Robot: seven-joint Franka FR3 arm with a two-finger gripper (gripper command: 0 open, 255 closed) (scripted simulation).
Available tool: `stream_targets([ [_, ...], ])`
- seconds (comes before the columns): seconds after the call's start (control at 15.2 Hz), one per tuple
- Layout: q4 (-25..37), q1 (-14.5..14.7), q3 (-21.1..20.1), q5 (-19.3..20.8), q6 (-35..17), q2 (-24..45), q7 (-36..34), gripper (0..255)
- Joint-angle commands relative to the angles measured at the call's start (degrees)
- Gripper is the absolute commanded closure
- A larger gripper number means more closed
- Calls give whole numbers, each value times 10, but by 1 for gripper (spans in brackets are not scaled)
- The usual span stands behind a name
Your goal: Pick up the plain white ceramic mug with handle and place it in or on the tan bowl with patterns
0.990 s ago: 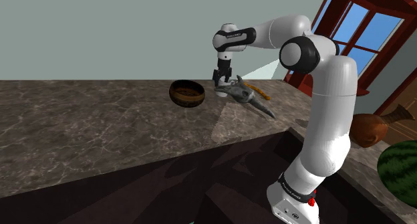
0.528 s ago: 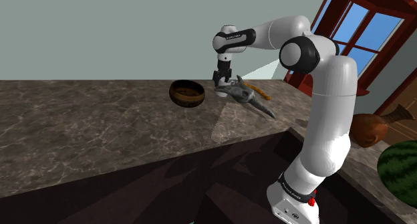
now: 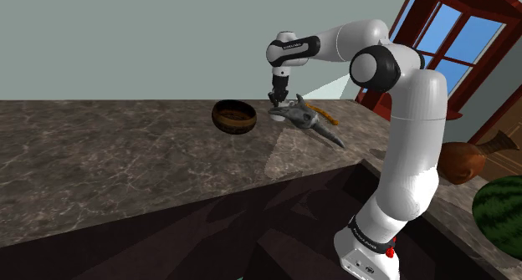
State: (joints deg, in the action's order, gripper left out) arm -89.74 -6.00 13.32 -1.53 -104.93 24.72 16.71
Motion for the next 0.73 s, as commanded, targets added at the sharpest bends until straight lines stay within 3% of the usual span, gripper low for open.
stream_targets([
  [0.0, 0, 0, 0, 0, 0, 0, 0, 255],
  [0.66, 42, 0, 2, 3, 55, -14, 1, 255],
])
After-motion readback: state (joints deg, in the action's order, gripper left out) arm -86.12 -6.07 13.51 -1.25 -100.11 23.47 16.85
